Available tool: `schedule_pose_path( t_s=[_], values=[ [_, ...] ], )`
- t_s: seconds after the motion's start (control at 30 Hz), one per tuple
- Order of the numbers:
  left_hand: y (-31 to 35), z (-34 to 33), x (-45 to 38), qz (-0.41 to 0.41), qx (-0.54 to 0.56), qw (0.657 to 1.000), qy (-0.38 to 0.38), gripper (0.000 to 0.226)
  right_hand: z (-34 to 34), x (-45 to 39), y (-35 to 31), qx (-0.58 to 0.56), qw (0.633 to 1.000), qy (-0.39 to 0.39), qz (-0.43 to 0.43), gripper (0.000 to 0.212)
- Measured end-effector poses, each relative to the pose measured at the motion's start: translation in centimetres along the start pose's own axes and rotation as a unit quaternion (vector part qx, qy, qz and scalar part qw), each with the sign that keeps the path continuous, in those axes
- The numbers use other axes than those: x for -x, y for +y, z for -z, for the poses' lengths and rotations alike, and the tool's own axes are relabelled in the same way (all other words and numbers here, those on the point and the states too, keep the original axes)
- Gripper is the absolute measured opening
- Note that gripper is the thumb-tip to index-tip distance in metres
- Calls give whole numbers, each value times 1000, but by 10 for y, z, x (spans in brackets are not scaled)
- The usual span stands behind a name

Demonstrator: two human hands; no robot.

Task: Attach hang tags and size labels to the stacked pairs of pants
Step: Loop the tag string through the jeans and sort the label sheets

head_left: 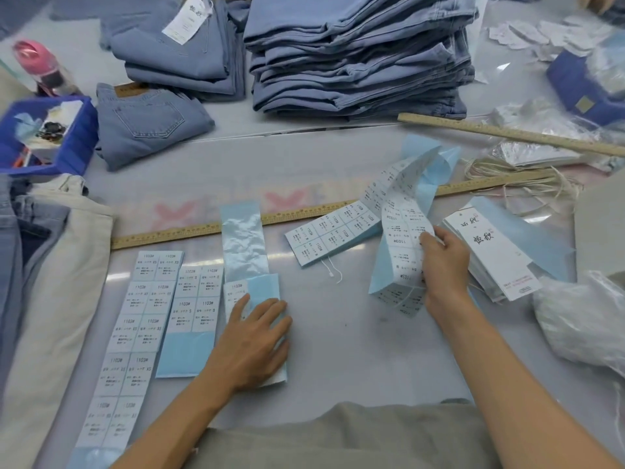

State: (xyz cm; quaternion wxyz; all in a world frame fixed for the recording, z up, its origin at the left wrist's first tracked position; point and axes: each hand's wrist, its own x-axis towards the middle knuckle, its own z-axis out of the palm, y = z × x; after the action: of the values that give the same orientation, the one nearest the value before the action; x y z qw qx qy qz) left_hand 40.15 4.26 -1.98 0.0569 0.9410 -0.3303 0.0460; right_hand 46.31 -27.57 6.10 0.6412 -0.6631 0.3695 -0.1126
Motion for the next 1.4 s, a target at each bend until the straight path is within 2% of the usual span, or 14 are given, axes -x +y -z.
schedule_pose_path(
  t_s=[0.1,0.17,0.23,0.3,0.4,0.53,0.67,0.8,0.93,1.07,1.17,1.27,1.3,1.4],
  values=[
    [-4,12,-8,81,79,992,59,25,-6,3,1,-5,998,-48,-27,16],
    [0,17,-28,153,144,974,78,25,-5,4,6,65,992,-101,-26,15],
    [5,19,-58,235,225,944,58,34,-1,5,13,188,971,-146,5,18],
    [9,16,-89,286,268,920,24,40,8,3,19,313,935,-159,47,21],
    [9,8,-128,326,230,917,-23,47,24,-4,18,418,900,-106,69,31],
    [-1,3,-156,368,121,920,-52,60,37,-15,14,382,923,-20,43,34],
    [-9,-6,-159,348,64,933,-58,65,37,-18,20,303,952,-36,-21,42],
    [-19,-12,-156,341,126,930,-60,68,36,-18,24,297,954,-34,-26,40],
    [-22,-12,-150,343,218,913,18,42,38,-21,24,266,964,-5,-18,36],
    [-21,-8,-143,368,377,849,38,35,34,-21,21,214,976,8,-33,36],
    [-21,2,-137,389,453,802,-6,39,29,-16,18,177,982,-15,-65,34],
    [-16,20,-131,391,499,769,-82,8,21,-9,13,183,979,-54,-68,32],
    [-11,27,-126,394,518,753,-94,6,18,-6,10,178,979,-73,-67,31],
    [7,51,-101,392,619,674,-89,7,9,3,-3,116,979,-148,-76,26]
  ],
)
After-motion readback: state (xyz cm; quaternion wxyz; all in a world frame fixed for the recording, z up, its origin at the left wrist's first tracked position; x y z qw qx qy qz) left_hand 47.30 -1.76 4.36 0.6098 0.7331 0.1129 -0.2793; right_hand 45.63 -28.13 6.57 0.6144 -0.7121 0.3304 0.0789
